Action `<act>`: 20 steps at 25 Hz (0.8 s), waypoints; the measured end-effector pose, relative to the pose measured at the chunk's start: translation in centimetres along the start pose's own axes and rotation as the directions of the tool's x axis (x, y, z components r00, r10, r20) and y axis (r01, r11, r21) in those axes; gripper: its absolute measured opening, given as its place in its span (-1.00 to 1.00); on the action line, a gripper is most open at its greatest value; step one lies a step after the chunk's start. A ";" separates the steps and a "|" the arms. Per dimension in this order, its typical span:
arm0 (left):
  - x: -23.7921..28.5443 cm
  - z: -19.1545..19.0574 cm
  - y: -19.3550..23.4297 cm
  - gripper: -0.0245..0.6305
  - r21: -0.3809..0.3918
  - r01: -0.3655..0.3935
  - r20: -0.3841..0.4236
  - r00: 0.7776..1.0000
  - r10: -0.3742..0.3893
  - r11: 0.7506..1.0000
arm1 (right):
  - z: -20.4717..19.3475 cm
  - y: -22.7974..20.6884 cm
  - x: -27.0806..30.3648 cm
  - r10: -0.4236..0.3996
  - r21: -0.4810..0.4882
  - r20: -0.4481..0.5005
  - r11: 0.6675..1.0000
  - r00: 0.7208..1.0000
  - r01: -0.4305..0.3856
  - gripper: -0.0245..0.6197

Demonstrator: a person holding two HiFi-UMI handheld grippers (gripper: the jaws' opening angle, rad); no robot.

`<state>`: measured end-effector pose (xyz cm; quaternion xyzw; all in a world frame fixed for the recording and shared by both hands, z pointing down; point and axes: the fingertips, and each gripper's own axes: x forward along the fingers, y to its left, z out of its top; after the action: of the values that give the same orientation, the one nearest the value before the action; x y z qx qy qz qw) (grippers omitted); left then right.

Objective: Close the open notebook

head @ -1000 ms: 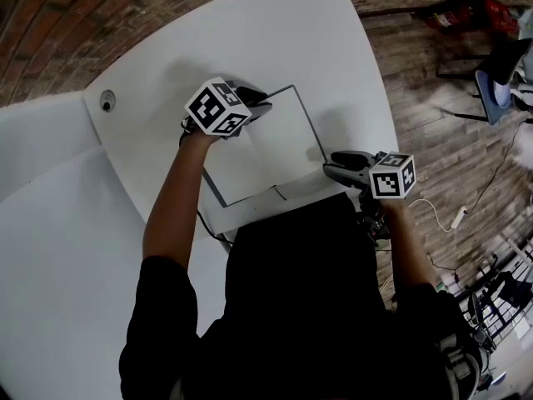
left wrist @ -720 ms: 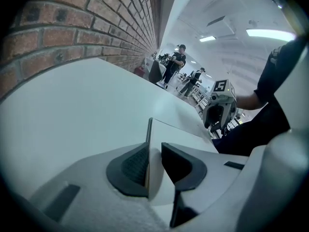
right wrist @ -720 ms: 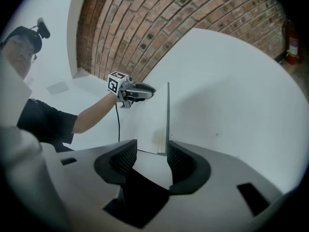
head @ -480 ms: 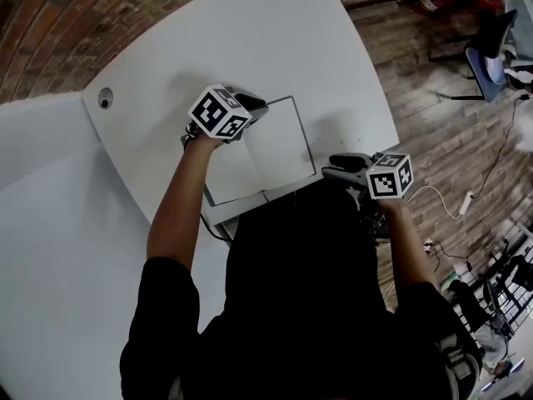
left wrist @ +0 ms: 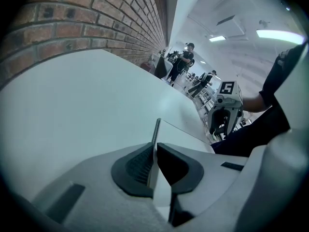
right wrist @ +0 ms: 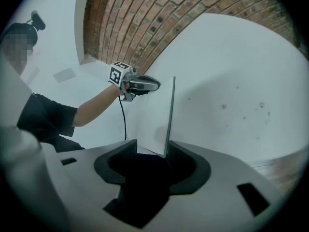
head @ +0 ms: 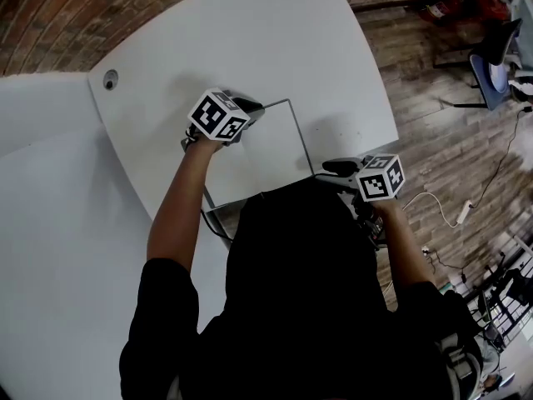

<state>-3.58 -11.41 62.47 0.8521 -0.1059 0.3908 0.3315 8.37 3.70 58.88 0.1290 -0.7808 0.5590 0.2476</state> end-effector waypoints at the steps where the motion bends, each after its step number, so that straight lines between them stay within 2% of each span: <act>1: 0.0 -0.2 -0.1 -0.82 -0.009 -0.005 0.002 1.000 0.005 1.000 | -0.5 -0.2 0.1 0.001 0.006 -0.007 1.000 1.000 -0.001 -0.30; 4: 0.2 -0.8 -0.7 -0.82 -0.035 -0.007 0.010 1.000 0.007 0.999 | -2.4 -0.9 0.4 -0.002 0.027 -0.047 1.000 0.999 0.003 -0.30; 7: 0.2 -1.1 -1.0 -0.81 -0.021 -0.006 0.033 0.999 0.007 1.000 | -4.3 -1.7 1.2 0.003 0.057 -0.085 0.998 0.996 0.002 -0.30; 10: -0.3 -0.5 -1.4 -0.80 0.014 -0.022 0.070 0.997 0.021 1.000 | -4.8 -2.1 2.2 0.039 0.077 -0.059 0.996 0.997 -0.034 -0.30; 11: -0.7 -0.2 -1.5 -0.74 0.033 -0.042 0.099 0.994 0.038 0.999 | -4.7 -2.2 2.6 0.059 0.087 -0.042 0.995 0.997 -0.055 -0.32; 13: -2.0 0.9 -1.6 -0.47 0.064 -0.090 0.186 0.980 0.077 0.994 | -4.6 -2.2 3.3 0.104 0.117 -0.018 0.988 0.994 -0.101 -0.36; 16: -4.2 2.2 -2.3 -0.47 0.052 -0.119 0.320 0.942 0.097 0.992 | -4.5 -1.8 3.6 0.167 0.150 0.016 0.974 0.986 -0.167 -0.45; 17: -4.9 2.3 -2.6 -0.49 0.040 -0.125 0.346 0.932 0.104 0.991 | -4.3 -1.5 3.5 0.182 0.149 0.030 0.971 0.983 -0.184 -0.52; 19: -6.0 1.6 -3.4 -0.75 0.020 -0.145 0.374 0.919 0.127 0.989 | -4.1 -1.3 3.3 0.196 0.132 0.041 0.971 0.980 -0.199 -0.57; 20: -6.5 1.0 -3.8 -0.81 0.008 -0.157 0.388 0.911 0.141 0.988 | -4.1 -1.2 3.2 0.199 0.121 0.043 0.972 0.979 -0.203 -0.66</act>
<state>-5.65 -9.67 55.35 0.9081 -0.2261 0.2415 0.2567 7.26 7.35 62.57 0.0731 -0.7571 0.6267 0.1694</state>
